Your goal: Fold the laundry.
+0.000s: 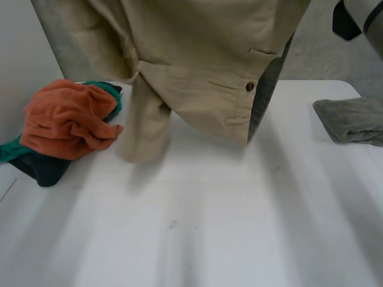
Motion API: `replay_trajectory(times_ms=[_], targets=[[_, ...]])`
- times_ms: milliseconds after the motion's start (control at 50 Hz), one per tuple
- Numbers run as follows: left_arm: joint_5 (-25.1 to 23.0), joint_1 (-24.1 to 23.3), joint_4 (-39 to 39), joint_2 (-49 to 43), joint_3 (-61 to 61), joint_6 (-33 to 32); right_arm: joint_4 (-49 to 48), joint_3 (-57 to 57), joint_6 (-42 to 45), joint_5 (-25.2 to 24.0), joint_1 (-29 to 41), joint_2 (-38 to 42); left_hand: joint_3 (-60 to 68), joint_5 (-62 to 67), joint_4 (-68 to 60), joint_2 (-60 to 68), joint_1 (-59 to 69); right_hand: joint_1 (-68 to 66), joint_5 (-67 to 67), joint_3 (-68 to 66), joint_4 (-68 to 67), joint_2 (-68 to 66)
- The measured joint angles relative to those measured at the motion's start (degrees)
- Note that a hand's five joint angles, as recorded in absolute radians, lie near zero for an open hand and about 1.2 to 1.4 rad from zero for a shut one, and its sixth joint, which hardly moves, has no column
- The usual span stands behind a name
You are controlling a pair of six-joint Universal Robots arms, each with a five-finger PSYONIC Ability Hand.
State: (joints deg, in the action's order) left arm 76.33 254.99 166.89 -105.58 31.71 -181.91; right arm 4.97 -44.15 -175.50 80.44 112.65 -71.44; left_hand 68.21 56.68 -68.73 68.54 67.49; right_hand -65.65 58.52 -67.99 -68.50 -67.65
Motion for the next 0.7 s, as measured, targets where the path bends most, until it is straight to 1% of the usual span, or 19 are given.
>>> replay_trajectory(times_ms=[20,40,140,200,340,380,440,460,500,520,540,600,640,700], targets=[[0.0,0.0,0.0,0.0,0.0,0.0,0.0,0.0,0.0,0.0,0.0,0.0,0.0,0.0,0.0,0.0,0.0,0.0,0.0,0.0,0.0,0.0],[0.5,0.1,-0.9,-3.0,-3.9,0.6,-0.1,0.6,-0.2,0.4,0.3,0.5,0.0,0.0,0.0,0.0,0.0,0.0,0.0,0.0,0.0,0.0],[1.9,-0.6,-3.6,-12.8,-12.7,0.7,-0.4,5.1,0.2,4.6,2.8,6.9,0.0,0.0,0.0,0.1,0.0,-0.3,0.0,-0.2,0.0,0.0],[2.3,-1.7,-5.9,-20.7,-16.5,0.0,-0.2,6.5,2.5,7.8,4.0,12.8,0.0,0.0,0.0,0.1,0.0,-0.3,0.0,-0.2,0.0,0.0],[2.9,-4.2,-9.6,-34.1,-17.4,-2.3,-0.2,6.7,7.3,12.8,6.0,23.9,0.0,0.0,0.0,0.1,0.0,-0.3,0.0,-0.2,0.0,0.0],[3.5,-4.6,-9.2,-37.6,-17.1,-3.4,-1.3,6.9,8.0,13.8,6.2,27.3,0.0,0.0,0.0,0.1,0.0,-0.3,0.0,-0.2,-0.1,0.0],[5.0,-4.7,-6.4,-42.2,-18.0,-4.8,-4.5,8.2,8.8,15.8,6.3,32.2,0.0,0.0,0.0,0.1,0.0,-0.1,-1.0,0.8,1.0,0.9],[5.5,-4.7,-5.5,-43.2,-18.4,-5.1,-5.5,8.6,9.0,16.6,6.3,33.3,0.0,0.0,0.0,0.1,0.0,0.6,-2.5,2.1,2.5,2.4],[6.3,-4.6,-4.0,-44.7,-19.4,-5.4,-7.1,9.3,9.4,18.2,6.4,34.9,0.0,0.0,0.0,0.1,0.0,11.1,-14.0,13.5,13.7,13.4],[7.0,-4.6,-2.8,-45.7,-20.3,-5.5,-8.1,9.8,9.7,19.6,6.5,35.7,0.0,0.0,0.0,0.1,0.0,22.4,-24.4,23.6,24.0,24.0],[7.4,-4.5,-2.4,-46.0,-20.6,-5.6,-8.3,9.9,9.8,20.0,6.5,35.8,0.0,0.0,0.0,0.1,0.0,24.5,-27.3,26.4,26.8,26.8],[8.3,-4.4,-1.5,-46.2,-21.4,-5.5,-8.0,10.3,10.1,22.0,7.0,35.8,0.0,0.0,0.0,0.1,0.0,36.3,-39.7,38.3,38.7,38.7],[8.5,-4.3,-1.6,-45.8,-21.2,-5.5,-6.6,10.2,10.0,22.2,7.3,35.1,0.0,0.0,0.0,0.1,0.0,38.7,-42.5,40.7,41.4,40.9],[8.6,-4.3,-2.6,-43.1,-18.8,-5.5,-0.1,9.5,8.7,20.8,8.3,32.7,0.0,0.0,0.0,0.1,0.0,40.1,-44.8,42.1,43.7,42.3]])
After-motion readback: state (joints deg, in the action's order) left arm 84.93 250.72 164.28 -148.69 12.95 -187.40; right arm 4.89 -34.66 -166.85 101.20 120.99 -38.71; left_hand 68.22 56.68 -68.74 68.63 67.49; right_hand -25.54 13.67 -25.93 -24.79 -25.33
